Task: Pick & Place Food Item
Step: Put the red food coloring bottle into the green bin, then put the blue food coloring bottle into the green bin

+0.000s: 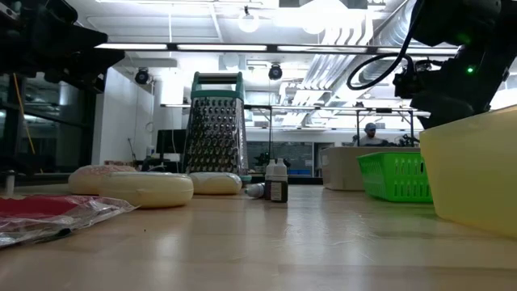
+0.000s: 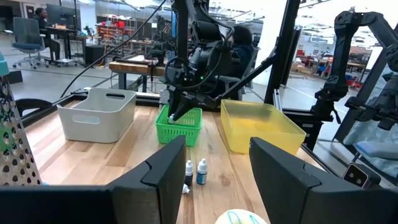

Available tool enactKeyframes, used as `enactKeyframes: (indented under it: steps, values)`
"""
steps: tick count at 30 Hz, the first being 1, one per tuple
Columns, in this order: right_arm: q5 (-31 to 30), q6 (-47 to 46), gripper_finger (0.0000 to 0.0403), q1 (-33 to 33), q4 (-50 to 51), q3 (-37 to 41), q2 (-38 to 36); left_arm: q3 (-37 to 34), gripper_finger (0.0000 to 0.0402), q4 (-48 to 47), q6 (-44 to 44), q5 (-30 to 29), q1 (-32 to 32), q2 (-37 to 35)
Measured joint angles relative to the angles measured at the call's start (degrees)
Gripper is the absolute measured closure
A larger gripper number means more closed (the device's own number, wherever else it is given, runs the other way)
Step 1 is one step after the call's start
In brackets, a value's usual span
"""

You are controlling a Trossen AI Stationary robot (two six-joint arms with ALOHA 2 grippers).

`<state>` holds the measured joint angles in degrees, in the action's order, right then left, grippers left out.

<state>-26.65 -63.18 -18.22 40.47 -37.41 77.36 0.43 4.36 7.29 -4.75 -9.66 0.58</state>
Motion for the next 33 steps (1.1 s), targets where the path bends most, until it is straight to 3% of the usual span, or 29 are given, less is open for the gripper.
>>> enactKeyframes:
  steps: [33]
  values:
    - [-3.2,4.6,0.0319,0.0,0.4,0.0,-4.6,0.0,0.0232,0.0,0.0,0.0,0.0,0.0]
